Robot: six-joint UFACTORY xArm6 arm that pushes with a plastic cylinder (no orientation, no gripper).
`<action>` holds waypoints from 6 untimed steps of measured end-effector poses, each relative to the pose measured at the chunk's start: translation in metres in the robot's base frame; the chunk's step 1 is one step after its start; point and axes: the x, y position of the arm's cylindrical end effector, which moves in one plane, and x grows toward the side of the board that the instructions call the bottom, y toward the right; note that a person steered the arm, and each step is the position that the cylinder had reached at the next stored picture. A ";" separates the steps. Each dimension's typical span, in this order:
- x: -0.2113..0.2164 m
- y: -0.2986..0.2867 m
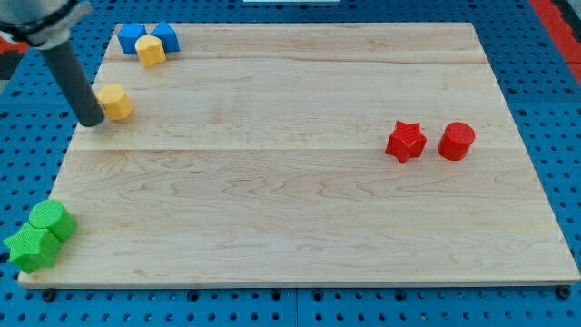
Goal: Place the yellow hexagon to the bottom of the yellow heart
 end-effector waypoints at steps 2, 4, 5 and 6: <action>-0.058 0.028; 0.002 0.033; -0.039 0.037; -0.083 0.037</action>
